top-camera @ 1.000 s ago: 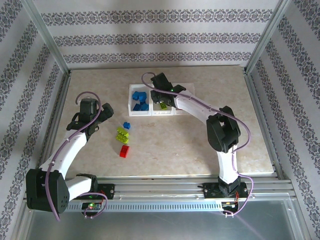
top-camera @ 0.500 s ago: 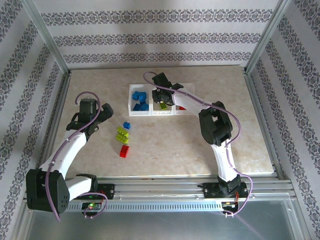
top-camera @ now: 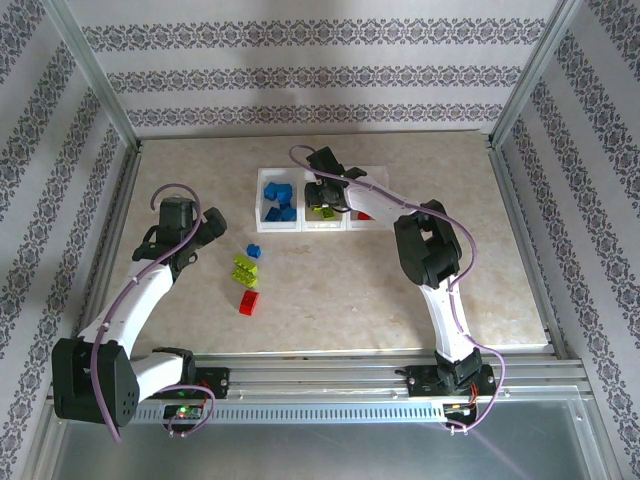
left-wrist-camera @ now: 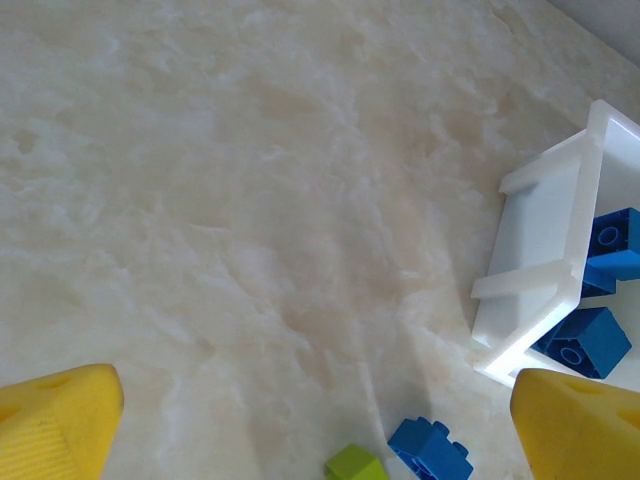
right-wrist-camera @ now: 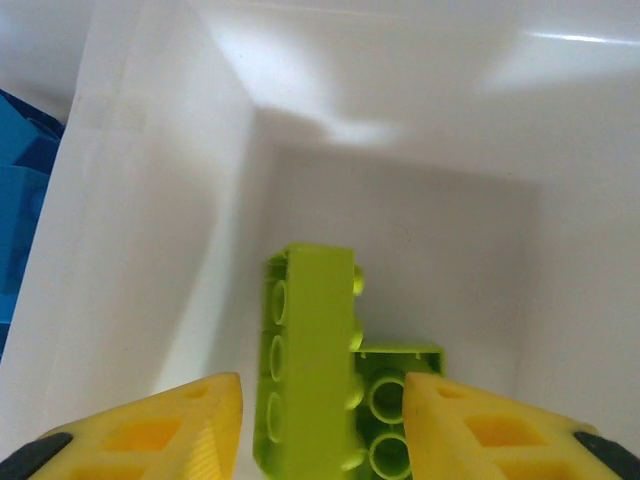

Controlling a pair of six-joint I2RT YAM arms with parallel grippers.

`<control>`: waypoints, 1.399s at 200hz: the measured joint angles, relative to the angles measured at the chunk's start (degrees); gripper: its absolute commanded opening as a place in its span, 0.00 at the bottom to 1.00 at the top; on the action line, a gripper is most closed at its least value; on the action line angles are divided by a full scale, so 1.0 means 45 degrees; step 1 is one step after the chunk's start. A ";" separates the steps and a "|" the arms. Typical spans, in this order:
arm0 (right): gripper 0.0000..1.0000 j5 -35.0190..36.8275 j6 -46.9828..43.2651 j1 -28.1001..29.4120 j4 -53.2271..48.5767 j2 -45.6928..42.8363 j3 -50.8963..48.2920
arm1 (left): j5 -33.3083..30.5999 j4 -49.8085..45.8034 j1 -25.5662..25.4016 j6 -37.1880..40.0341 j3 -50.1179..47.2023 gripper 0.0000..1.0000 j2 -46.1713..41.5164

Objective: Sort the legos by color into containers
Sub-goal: Place the lego in the container, then pick up the lego from the center of the table.

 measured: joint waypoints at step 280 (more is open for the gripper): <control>0.98 0.2021 -0.0423 0.0933 0.1865 -0.5479 -0.4925 | 0.1996 -0.2409 -0.1870 0.2395 0.2186 0.87 0.3293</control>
